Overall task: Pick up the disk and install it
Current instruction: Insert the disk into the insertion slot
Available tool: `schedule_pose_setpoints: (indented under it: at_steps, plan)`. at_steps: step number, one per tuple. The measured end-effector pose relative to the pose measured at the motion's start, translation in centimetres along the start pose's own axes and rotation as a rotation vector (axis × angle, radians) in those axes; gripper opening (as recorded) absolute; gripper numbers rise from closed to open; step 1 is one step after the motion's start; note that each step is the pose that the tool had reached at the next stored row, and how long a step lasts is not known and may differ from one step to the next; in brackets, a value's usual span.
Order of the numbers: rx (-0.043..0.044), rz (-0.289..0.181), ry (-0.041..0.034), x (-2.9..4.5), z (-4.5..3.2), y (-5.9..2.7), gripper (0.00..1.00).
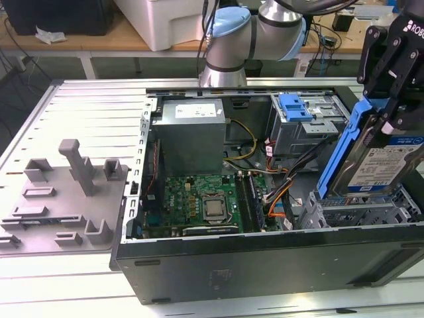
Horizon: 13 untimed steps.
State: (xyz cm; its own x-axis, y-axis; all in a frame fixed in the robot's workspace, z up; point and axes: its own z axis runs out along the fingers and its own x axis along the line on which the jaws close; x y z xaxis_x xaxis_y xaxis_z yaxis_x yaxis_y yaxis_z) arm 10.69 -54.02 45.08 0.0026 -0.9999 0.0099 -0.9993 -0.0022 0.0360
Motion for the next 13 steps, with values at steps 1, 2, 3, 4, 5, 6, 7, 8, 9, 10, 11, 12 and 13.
schedule_pose_setpoints:
  at_steps: [1, 2, 3, 4, 5, 6, 7, 8, 9, 10, 11, 12, 13]
  plan:
    - [0.0000, 0.000, 0.0000, -0.01, 0.03, 0.00, 0.37]
    - [0.0000, 0.000, 0.0001, -0.03, 0.07, 0.00, 0.37]
    - [0.0000, 0.000, 0.0000, -0.03, 0.11, -0.01, 0.37]
    - [0.0000, 0.000, 0.0000, -0.04, 0.14, -0.01, 0.37]
    - [0.0000, 0.000, 0.0000, -0.05, 0.19, -0.01, 0.37]
    - [0.0001, 0.000, 0.0001, -0.06, 0.24, -0.02, 0.37]
    - [0.0000, 0.000, 0.0000, -0.07, 0.30, -0.02, 0.37]
    - [0.0000, 0.000, 0.0001, -0.08, 0.33, -0.02, 0.37]
    - [0.0000, 0.000, 0.0001, -0.09, 0.36, -0.02, 0.37]
    - [0.0001, 0.000, 0.0000, -0.10, 0.42, -0.03, 0.37]
    - [0.0000, 0.000, 0.0000, -0.10, 0.45, -0.03, 0.37]
    - [0.0000, 0.000, 0.0001, -0.11, 0.47, -0.03, 0.37]
    - [0.0000, 0.000, 0.0001, -0.11, 0.50, -0.03, 0.37]
